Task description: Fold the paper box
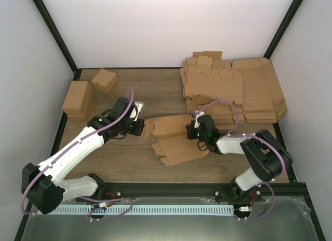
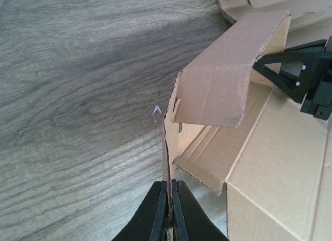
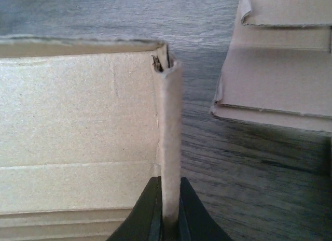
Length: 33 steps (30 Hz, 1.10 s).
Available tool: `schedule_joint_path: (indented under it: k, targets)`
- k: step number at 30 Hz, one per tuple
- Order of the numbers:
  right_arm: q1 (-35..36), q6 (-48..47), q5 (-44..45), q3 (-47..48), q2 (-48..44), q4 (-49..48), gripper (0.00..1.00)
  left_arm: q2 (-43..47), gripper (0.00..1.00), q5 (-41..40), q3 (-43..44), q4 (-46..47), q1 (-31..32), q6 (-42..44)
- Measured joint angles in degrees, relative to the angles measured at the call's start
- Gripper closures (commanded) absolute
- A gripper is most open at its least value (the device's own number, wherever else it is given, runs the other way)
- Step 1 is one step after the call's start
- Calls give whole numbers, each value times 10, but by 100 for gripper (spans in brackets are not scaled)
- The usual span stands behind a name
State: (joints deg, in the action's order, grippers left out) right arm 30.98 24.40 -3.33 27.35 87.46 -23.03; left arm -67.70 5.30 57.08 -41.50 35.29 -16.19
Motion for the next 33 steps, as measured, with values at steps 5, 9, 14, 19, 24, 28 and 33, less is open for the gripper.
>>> schedule_joint_path:
  k: [5,9,14,19,24,28,33]
  targets:
    - [9,-6,14,1,1,-2,99,0,96,-1,0,-4,0,1]
    - [14,-6,22,2,1,-2,99,0,96,0,6,-8,0,1]
    - [15,0,25,9,1,2,99,0,71,12,17,-10,0,-5]
    - [15,10,35,12,-4,14,99,12,22,23,17,-3,1,-13]
    - [15,22,36,14,-19,32,99,53,0,-1,15,4,1,-37]
    - [15,46,37,15,-44,51,99,95,0,-31,15,8,1,-57]
    - [15,108,55,8,-97,32,99,141,0,-21,-21,57,1,-123]
